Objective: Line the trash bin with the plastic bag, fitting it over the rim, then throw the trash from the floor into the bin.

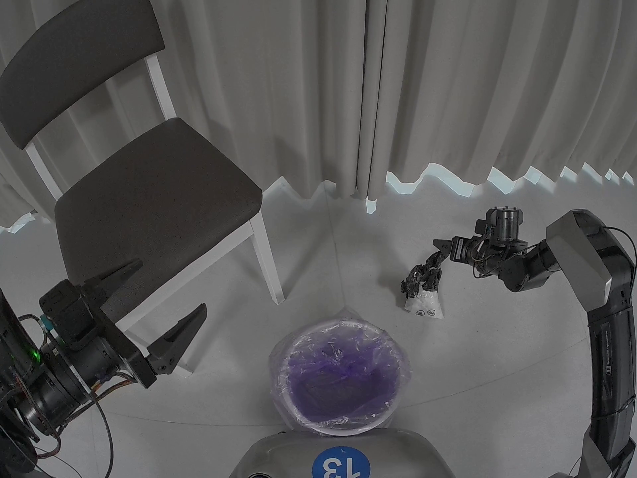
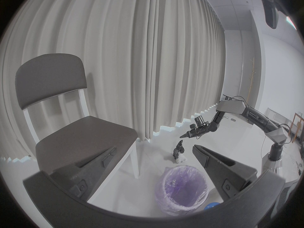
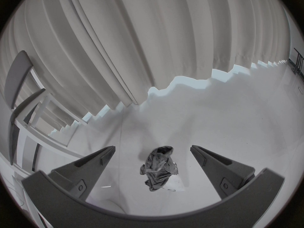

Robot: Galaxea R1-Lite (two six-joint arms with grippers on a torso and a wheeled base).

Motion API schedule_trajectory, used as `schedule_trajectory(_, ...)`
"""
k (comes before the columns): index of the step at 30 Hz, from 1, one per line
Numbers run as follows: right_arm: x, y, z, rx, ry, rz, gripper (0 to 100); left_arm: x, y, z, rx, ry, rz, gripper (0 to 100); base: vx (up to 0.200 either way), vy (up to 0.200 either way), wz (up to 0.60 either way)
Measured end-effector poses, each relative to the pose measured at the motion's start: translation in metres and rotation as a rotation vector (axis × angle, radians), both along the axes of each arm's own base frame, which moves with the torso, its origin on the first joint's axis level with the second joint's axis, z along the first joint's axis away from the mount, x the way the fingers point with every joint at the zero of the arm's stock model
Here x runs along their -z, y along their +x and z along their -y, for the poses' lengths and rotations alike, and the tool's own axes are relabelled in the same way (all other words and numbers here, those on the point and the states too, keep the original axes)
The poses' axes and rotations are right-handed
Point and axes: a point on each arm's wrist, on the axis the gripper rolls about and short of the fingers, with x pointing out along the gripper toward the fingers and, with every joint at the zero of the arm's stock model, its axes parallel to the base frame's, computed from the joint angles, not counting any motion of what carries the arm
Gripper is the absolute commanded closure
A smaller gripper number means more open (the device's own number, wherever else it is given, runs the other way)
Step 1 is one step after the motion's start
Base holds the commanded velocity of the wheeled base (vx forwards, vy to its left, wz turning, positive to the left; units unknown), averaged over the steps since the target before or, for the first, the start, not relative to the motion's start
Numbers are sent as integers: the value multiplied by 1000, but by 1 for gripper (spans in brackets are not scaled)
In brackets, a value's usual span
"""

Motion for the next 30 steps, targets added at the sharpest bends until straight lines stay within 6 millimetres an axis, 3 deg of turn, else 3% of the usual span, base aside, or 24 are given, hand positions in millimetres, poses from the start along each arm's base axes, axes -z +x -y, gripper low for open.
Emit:
schedule_trajectory(20,56,14,-12,0,-22,-40,0,-2,-4,-5,-7,-6,19,0,0,0,0)
schedule_trajectory(21,58,14,-12,0,-22,-41,100,-2,-4,-5,-5,-8,22,0,0,0,0)
schedule_trajectory(30,73,14,-17,-10,-25,-66,100,-2,-7,-5,8,-10,26,0,0,0,0)
